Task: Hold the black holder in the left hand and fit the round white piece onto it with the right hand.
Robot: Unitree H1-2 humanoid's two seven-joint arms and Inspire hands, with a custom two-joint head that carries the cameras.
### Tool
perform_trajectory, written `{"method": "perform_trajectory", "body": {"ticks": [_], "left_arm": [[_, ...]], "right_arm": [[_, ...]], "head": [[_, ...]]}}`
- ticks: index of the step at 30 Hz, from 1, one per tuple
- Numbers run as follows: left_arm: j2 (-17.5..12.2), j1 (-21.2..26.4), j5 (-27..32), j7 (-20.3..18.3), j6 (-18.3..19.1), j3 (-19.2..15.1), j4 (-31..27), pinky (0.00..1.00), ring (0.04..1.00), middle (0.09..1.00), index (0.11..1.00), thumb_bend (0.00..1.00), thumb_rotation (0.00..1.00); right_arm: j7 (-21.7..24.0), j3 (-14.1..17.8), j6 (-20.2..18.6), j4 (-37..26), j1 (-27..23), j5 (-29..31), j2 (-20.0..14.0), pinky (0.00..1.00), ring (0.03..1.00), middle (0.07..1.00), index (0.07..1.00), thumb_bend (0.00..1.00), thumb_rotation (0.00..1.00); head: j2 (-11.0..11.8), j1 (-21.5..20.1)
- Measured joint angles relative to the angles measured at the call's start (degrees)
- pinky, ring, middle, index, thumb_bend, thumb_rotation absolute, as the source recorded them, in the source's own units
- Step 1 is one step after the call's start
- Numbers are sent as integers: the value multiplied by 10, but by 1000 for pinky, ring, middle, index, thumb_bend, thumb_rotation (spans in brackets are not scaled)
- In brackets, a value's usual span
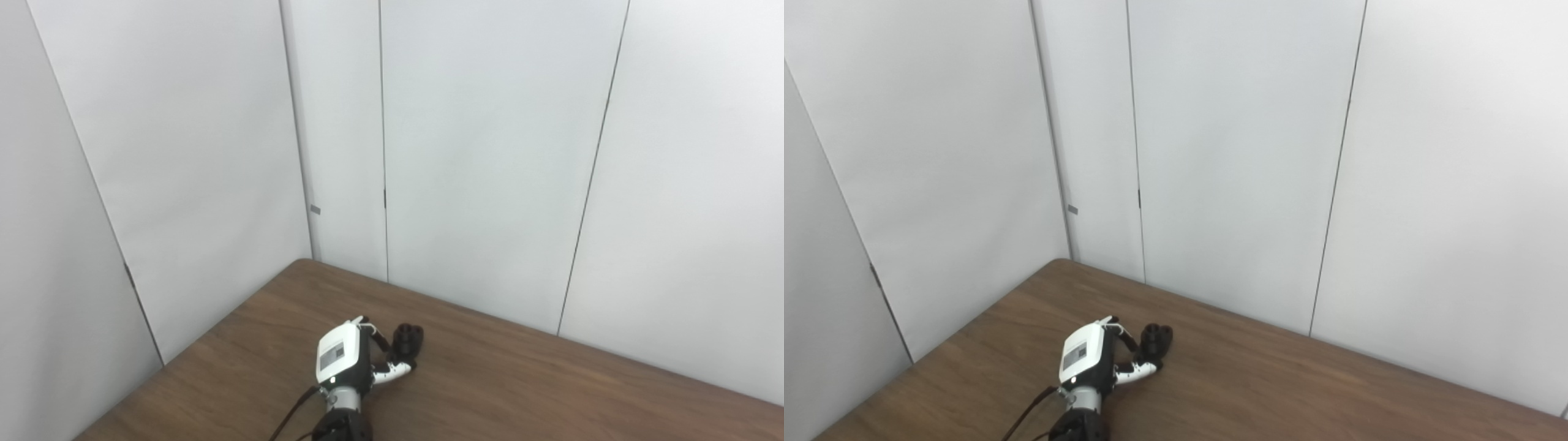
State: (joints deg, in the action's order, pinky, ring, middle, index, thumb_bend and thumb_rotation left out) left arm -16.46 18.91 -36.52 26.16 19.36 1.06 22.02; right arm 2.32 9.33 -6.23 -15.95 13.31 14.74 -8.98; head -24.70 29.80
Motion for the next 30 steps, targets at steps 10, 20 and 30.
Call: {"method": "perform_trajectory", "body": {"ticks": [10, 20, 30], "left_arm": [[-13, -1, -3, 3, -1, 21, -1, 862, 888, 843, 484, 517, 47], [-28, -17, -10, -29, -5, 44, -48, 938, 895, 841, 484, 516, 48], [-33, -26, -7, -117, -67, 102, -100, 1000, 963, 891, 483, 518, 47]], "right_arm": [[0, 1, 0, 0, 0, 14, 1, 536, 771, 908, 940, 486, 729], [0, -2, 12, 2, 3, 16, 2, 515, 761, 893, 930, 504, 736], [-9, -16, 19, 4, 1, -2, 4, 469, 718, 836, 891, 523, 767]], "head": [[0, -10], [-16, -49], [-20, -89]]}}
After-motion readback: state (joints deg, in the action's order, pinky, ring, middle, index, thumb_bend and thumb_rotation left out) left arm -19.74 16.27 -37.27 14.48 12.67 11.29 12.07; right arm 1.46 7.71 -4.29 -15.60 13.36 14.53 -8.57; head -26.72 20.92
